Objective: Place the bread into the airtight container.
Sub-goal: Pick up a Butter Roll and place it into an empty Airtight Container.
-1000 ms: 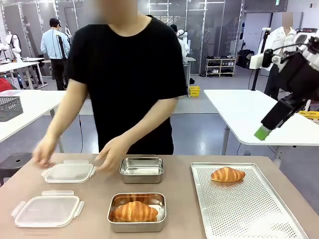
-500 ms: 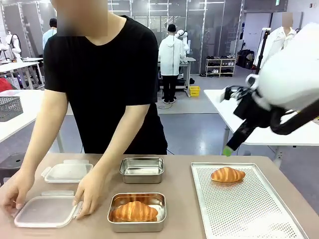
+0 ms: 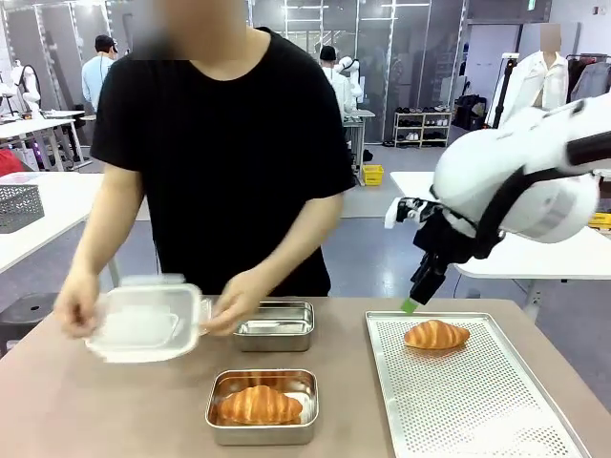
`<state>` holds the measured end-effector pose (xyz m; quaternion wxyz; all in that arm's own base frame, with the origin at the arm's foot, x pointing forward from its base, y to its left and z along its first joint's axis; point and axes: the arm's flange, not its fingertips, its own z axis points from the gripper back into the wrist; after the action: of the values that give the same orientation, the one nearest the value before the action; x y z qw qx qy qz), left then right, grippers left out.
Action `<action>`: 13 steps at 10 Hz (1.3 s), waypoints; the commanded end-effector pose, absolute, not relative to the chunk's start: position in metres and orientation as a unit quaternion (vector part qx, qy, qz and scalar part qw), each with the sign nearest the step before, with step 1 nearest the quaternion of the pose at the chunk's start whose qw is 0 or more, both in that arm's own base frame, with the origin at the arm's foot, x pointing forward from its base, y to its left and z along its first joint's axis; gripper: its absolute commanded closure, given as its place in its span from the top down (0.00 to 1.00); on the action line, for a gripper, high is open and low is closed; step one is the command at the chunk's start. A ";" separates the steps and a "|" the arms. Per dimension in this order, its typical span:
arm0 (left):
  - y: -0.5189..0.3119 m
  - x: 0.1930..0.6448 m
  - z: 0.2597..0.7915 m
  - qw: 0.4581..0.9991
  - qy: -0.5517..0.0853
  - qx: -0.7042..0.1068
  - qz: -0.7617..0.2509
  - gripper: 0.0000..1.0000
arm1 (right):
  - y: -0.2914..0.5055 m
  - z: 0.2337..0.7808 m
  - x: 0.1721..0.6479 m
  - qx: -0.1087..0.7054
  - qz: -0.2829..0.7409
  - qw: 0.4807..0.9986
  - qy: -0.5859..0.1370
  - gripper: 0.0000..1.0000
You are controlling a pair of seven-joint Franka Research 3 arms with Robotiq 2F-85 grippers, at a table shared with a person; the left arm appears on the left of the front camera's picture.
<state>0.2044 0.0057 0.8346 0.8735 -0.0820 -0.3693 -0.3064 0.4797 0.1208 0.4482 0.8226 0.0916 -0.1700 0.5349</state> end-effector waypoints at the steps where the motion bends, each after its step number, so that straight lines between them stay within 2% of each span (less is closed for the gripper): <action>1: 0.005 0.204 0.836 0.872 -0.370 -0.084 -0.309 1.00 | 0.115 0.455 0.497 0.024 0.564 0.816 -0.122 1.00; 3: 0.005 0.204 0.836 0.872 -0.370 -0.084 -0.309 1.00 | 0.101 0.460 0.488 0.002 0.578 0.808 -0.118 1.00; 5: 0.005 0.204 0.836 0.872 -0.370 -0.084 -0.309 1.00 | -0.001 0.473 0.405 0.097 0.501 0.819 -0.262 1.00; 6: 0.005 0.204 0.836 0.872 -0.370 -0.084 -0.309 1.00 | -0.055 0.464 0.370 0.117 0.438 0.841 -0.296 1.00; 8: 0.005 0.204 0.836 0.872 -0.370 -0.084 -0.309 1.00 | -0.133 0.440 0.322 0.180 0.348 0.846 -0.361 1.00; 10: 0.005 0.204 0.836 0.872 -0.370 -0.084 -0.309 1.00 | -0.185 0.407 0.300 0.218 0.278 0.861 -0.367 1.00; 13: 0.005 0.204 0.836 0.872 -0.370 -0.084 -0.309 1.00 | -0.224 0.356 0.266 0.269 0.217 0.847 -0.404 1.00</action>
<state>0.2043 0.0060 0.8348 0.8736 -0.0818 -0.3695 -0.3059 0.2735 -0.2468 0.3803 0.8634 0.2522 -0.3838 0.2088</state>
